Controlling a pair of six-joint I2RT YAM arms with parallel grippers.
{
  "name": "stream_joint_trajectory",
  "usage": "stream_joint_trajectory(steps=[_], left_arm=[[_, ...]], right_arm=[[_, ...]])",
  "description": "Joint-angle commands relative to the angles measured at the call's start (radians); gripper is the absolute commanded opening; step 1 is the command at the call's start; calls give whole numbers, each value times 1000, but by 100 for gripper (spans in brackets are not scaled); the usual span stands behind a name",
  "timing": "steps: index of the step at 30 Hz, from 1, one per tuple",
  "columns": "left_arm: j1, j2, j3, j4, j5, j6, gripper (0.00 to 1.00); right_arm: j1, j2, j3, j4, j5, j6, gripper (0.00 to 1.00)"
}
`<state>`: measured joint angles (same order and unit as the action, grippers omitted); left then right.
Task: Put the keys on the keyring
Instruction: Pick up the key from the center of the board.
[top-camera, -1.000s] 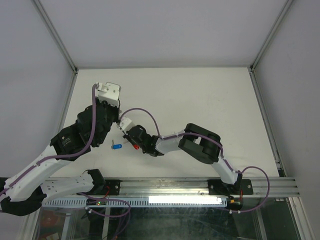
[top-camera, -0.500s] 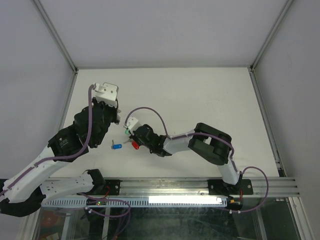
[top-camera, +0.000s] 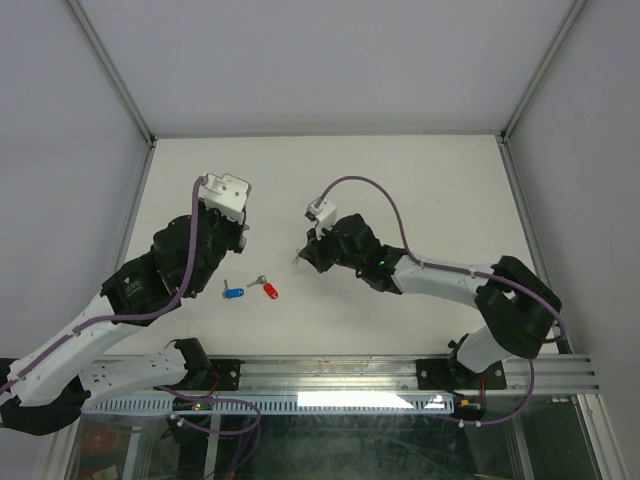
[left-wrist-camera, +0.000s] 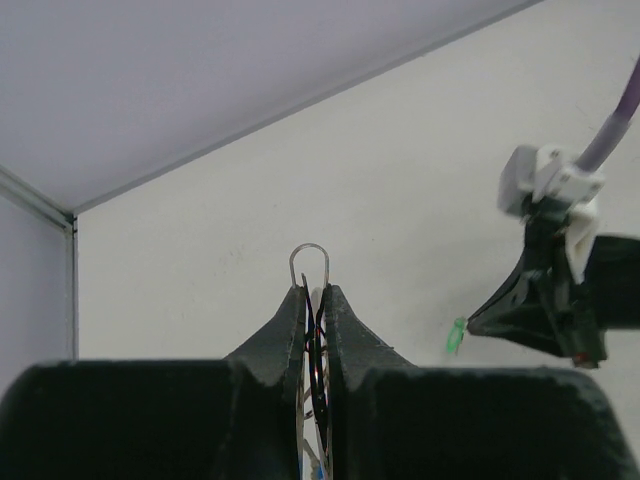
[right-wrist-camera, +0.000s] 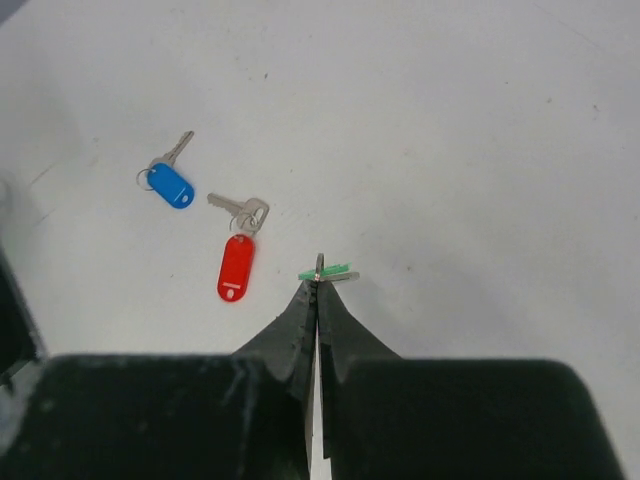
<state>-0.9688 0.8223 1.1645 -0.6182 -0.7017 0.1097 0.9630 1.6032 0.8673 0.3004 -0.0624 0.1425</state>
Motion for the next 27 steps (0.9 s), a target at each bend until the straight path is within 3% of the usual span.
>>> stream_joint_trajectory(steps=[1, 9, 16, 22, 27], left_arm=[[-4, -4, -33, 129, 111, 109, 0], [-4, 29, -105, 292, 318, 242, 0], [-4, 69, -156, 382, 499, 339, 0], [-6, 98, -169, 439, 595, 416, 0], [-23, 116, -186, 486, 594, 484, 0]], right_arm=[[-76, -207, -66, -87, -179, 74, 0], [-160, -507, -77, -368, -255, -13, 0], [-163, -788, -74, -413, -200, -105, 0], [-164, -766, 179, -770, -118, -43, 0], [-164, -722, 290, -887, -169, 29, 0]])
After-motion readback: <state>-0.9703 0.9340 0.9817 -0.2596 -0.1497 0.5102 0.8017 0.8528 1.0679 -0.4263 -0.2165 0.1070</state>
